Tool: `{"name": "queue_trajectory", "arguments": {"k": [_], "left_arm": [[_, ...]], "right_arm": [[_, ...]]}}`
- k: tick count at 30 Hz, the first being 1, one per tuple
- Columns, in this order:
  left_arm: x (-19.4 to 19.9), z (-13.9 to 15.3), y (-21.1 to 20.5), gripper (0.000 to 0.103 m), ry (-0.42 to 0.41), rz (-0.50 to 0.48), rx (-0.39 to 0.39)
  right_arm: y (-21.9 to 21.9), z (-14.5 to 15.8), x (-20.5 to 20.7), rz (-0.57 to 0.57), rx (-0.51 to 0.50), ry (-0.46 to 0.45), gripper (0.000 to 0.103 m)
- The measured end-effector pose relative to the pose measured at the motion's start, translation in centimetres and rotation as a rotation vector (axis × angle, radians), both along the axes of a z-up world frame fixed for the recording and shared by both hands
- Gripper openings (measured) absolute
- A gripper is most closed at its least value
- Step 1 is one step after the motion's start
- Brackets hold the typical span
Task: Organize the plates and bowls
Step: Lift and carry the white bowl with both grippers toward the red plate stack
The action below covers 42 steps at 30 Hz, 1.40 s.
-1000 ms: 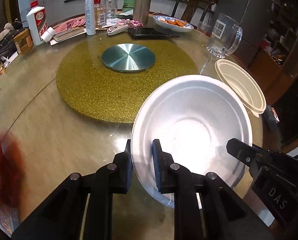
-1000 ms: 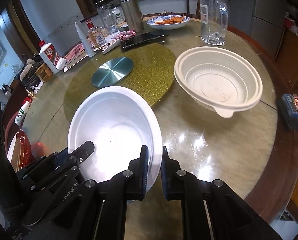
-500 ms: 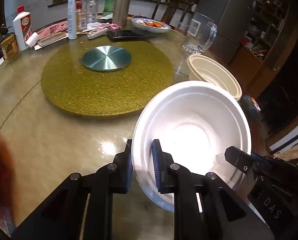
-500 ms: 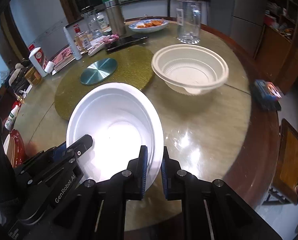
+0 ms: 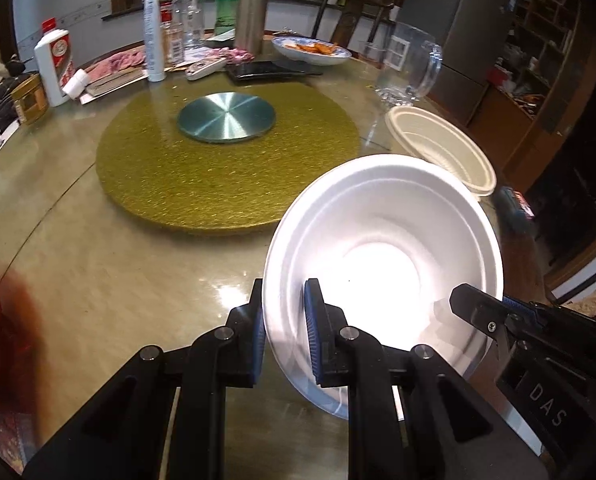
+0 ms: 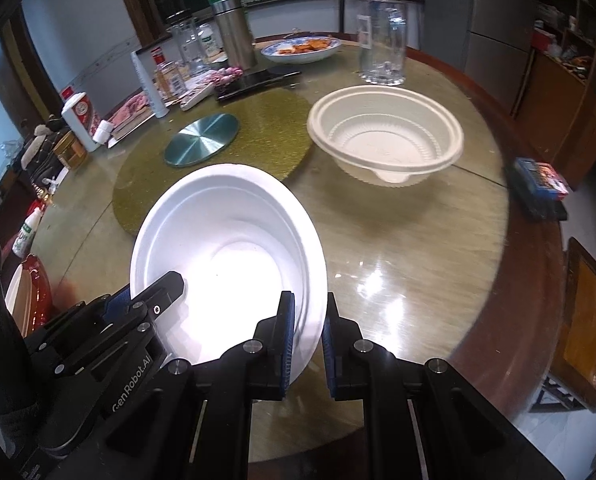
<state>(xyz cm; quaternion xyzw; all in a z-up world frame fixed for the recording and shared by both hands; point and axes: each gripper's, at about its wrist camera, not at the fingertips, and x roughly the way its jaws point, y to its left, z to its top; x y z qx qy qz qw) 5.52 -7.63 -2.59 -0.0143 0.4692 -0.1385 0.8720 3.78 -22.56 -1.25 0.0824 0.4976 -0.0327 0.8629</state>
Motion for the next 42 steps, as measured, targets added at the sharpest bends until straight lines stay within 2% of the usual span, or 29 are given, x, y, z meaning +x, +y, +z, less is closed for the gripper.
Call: {"name": "queue_trajectory", "arguments": {"k": [14, 28, 42], "left_arm": [[0.2, -0.2, 1.8, 0.015, 0.017, 0.077, 0.048], [-0.7, -0.2, 4.2, 0.015, 0.033, 0.131, 0.068], [-2.5, 1.7, 6.8, 0.015, -0.022, 0.207, 0.069]], "right_arm": [[1.2, -1.4, 2.0, 0.108, 0.092, 0.0, 0.013], [3.3, -1.5, 2.2, 0.194, 0.109, 0.005, 0.014], [5.9, -0.2, 1.6, 0.284, 0.14, -0.043, 0.014]]}}
